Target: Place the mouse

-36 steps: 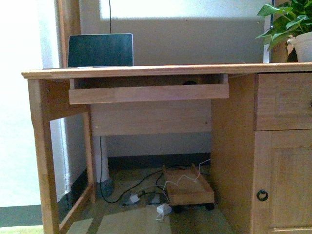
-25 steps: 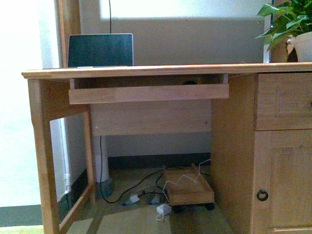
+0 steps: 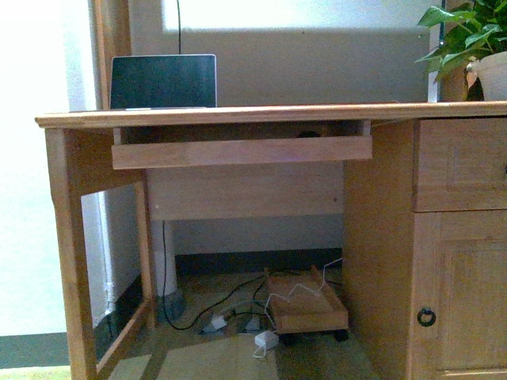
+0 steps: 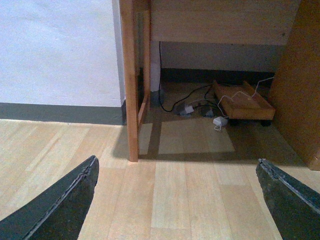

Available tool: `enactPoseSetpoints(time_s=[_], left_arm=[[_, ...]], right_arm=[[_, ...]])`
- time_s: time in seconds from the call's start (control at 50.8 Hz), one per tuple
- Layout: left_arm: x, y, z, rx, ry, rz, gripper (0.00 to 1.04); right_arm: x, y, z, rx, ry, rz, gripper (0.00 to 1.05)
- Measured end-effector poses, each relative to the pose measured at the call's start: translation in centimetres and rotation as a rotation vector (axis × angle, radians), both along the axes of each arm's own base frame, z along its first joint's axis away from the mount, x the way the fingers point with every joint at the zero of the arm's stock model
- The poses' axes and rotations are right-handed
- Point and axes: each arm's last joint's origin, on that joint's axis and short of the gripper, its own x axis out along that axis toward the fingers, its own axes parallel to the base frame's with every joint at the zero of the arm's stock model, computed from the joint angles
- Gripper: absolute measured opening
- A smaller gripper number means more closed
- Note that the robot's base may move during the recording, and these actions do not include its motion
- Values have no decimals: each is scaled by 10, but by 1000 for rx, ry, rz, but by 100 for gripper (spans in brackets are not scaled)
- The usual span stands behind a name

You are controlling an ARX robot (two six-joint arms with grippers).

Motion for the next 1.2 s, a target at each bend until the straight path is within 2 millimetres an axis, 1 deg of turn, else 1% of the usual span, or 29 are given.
enactPoseSetpoints(time_s=[1.202], left_arm=[[0, 0, 0, 0, 0, 0, 97]], right_arm=[[0, 0, 0, 0, 0, 0, 97]])
